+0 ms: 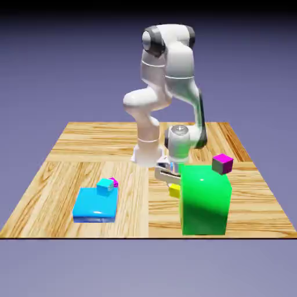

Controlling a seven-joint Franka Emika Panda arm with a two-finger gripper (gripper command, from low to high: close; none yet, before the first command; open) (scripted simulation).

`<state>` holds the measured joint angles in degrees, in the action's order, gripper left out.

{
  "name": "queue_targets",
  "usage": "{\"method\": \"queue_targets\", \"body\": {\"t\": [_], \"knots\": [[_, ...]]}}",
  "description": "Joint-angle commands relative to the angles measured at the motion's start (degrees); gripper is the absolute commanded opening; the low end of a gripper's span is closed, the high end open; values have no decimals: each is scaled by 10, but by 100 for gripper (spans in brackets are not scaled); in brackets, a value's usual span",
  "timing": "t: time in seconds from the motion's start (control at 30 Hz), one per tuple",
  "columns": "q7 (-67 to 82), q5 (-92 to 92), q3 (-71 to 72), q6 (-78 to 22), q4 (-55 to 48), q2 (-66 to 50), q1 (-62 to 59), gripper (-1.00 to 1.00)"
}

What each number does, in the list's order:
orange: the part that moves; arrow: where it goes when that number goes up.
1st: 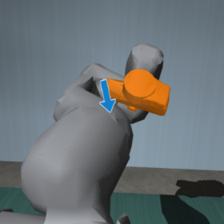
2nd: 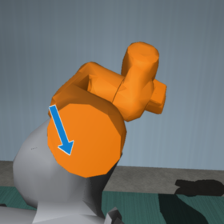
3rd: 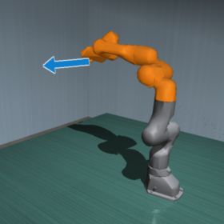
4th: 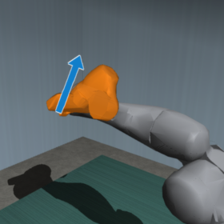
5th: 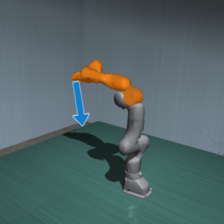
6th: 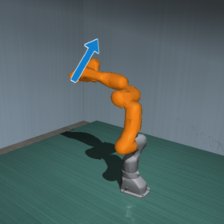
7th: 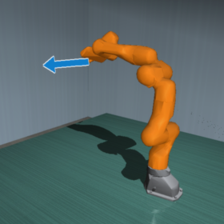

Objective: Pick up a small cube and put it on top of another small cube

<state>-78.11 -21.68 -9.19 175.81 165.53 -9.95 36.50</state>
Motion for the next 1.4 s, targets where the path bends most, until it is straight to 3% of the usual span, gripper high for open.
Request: {"method": "queue_targets", "body": {"t": [0.0,0.4,0.73,1.37], "knots": [[-18,24,-16,-8,3,11,10,-100],[-208,282,-180,-90,37,128,107,-100],[-215,163,27,-215,14,116,-46,-100],[234,76,422,-626,-345,165,-354,-100]]}}
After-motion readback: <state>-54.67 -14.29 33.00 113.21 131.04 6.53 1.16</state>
